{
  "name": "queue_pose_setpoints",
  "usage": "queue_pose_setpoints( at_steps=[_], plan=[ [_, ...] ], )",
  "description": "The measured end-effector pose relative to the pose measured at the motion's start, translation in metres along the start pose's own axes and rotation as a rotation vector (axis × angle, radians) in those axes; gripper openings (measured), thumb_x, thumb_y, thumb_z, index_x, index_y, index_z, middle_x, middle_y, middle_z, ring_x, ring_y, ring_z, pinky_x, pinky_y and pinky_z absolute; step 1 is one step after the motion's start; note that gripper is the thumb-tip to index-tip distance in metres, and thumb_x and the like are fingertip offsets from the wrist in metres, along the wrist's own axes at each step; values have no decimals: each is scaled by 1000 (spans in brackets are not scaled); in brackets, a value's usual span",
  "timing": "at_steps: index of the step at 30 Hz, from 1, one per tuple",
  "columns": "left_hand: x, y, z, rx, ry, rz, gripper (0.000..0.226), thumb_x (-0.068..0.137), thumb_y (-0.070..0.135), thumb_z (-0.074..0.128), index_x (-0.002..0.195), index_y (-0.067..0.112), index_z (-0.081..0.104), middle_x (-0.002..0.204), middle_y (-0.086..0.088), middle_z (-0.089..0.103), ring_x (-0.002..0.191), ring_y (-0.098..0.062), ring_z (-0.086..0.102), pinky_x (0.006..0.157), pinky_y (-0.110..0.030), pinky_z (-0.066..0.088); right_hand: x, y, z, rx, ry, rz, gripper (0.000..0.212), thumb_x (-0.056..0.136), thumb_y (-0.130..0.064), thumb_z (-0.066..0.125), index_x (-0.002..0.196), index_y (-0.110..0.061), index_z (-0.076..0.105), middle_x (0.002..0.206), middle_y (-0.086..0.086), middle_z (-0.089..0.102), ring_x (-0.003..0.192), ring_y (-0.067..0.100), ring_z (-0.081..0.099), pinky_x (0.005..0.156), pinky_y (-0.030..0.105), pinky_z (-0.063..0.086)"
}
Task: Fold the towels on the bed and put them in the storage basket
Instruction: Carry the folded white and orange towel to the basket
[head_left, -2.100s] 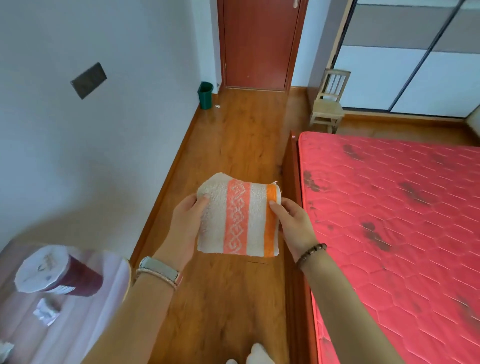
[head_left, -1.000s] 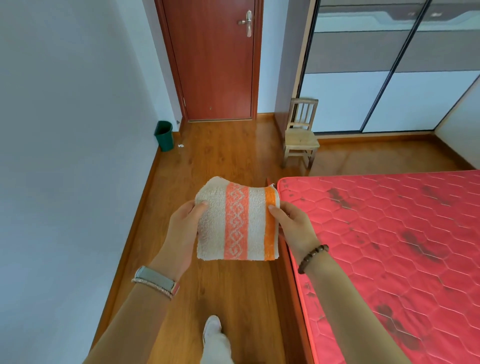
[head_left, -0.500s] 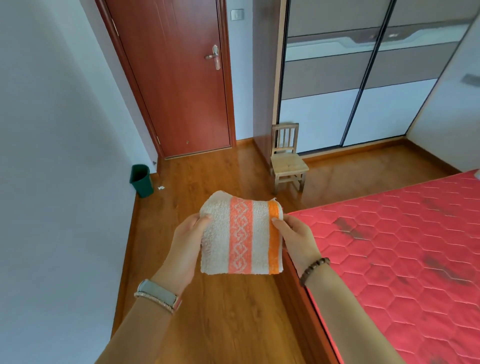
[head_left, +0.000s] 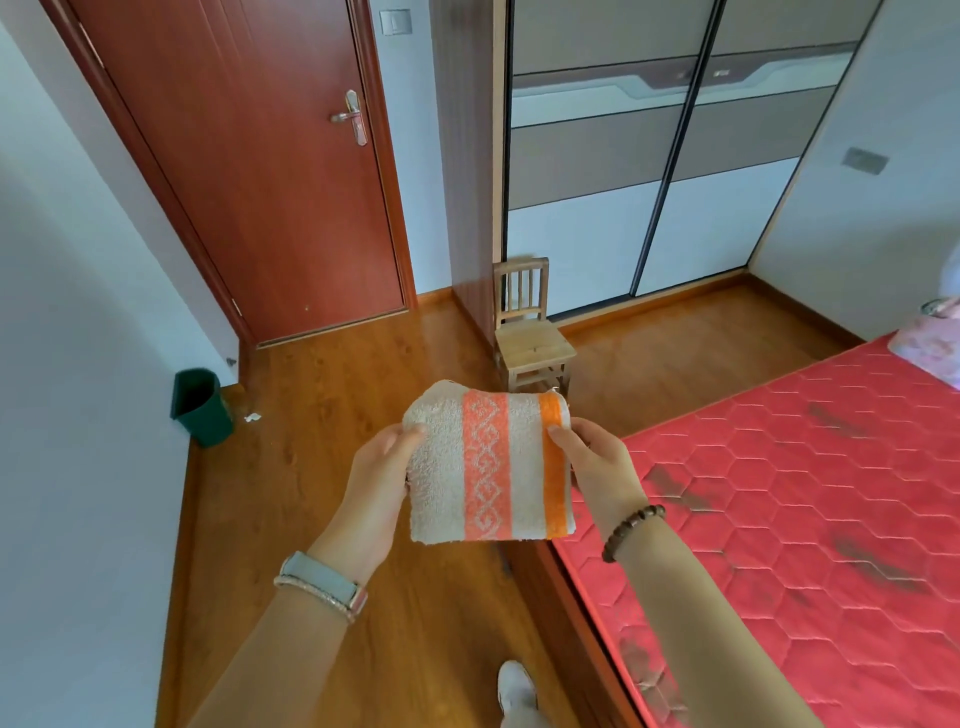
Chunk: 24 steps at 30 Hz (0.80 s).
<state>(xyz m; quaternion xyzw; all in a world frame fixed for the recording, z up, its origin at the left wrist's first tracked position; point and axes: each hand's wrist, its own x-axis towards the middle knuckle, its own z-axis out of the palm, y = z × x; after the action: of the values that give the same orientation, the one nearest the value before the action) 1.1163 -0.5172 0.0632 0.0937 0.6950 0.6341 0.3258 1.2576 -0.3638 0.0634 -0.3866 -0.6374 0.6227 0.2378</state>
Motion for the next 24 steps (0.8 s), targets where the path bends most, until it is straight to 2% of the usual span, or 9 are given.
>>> queue_pose_setpoints(
  at_steps=[2, 6, 10, 12, 16, 18, 22, 24],
  plan=[
    [28, 9, 11, 5, -6, 3, 28, 101, 35, 53, 127, 26, 58, 130, 5, 61, 123, -16, 55, 110, -42, 42, 30, -3, -1, 22, 5, 14, 17, 98, -21, 52, 90, -21, 67, 89, -2, 67, 80, 12, 61, 69, 23, 48],
    [80, 29, 34, -3, 28, 6, 34, 102, 33, 51, 133, 21, 55, 128, 5, 60, 121, -16, 55, 105, -36, 43, 90, -14, -2, 22, -2, 42, 16, 98, -22, 52, 94, -18, 67, 93, 1, 69, 85, 16, 63, 72, 27, 49],
    [130, 45, 49, -9, 47, -8, 20, 103, 32, 50, 120, 27, 57, 117, 10, 62, 113, -12, 57, 101, -35, 44, 149, -28, 0, 11, -29, 40, 15, 98, -22, 53, 93, -20, 67, 94, 2, 70, 87, 18, 66, 73, 28, 53],
    [154, 51, 53, -10, 53, -12, 20, 103, 32, 50, 121, 27, 56, 118, 10, 61, 113, -12, 57, 102, -36, 44, 176, -33, 3, 9, -31, 42, 16, 98, -23, 53, 99, -16, 67, 96, 0, 70, 87, 14, 66, 70, 23, 51],
    [195, 65, 56, -20, 56, -12, 9, 103, 31, 49, 104, 33, 58, 111, 13, 61, 107, -7, 57, 95, -33, 44, 217, -39, 15, -3, -38, 61, 22, 99, -24, 52, 110, -11, 66, 100, 1, 70, 89, 13, 66, 68, 20, 48],
    [218, 72, 54, -6, 58, -15, 11, 103, 32, 49, 109, 31, 59, 117, 10, 62, 112, -10, 57, 100, -35, 45, 238, -44, 22, -1, -38, 65, 21, 99, -24, 52, 111, -13, 65, 100, -1, 69, 90, 12, 66, 69, 20, 49],
    [268, 84, 52, -8, 48, -17, 33, 102, 33, 50, 133, 22, 55, 128, 3, 60, 120, -18, 56, 107, -43, 45, 279, -50, 39, -20, -11, 60, 22, 98, -26, 53, 112, -13, 65, 102, 0, 69, 94, 14, 65, 78, 25, 53],
    [294, 90, 49, -9, 29, -12, 29, 102, 34, 51, 129, 23, 57, 126, 3, 61, 119, -17, 57, 105, -41, 46, 301, -53, 49, -41, 10, 56, 22, 98, -27, 53, 111, -13, 65, 103, 1, 69, 97, 16, 65, 86, 31, 54]
  ],
)
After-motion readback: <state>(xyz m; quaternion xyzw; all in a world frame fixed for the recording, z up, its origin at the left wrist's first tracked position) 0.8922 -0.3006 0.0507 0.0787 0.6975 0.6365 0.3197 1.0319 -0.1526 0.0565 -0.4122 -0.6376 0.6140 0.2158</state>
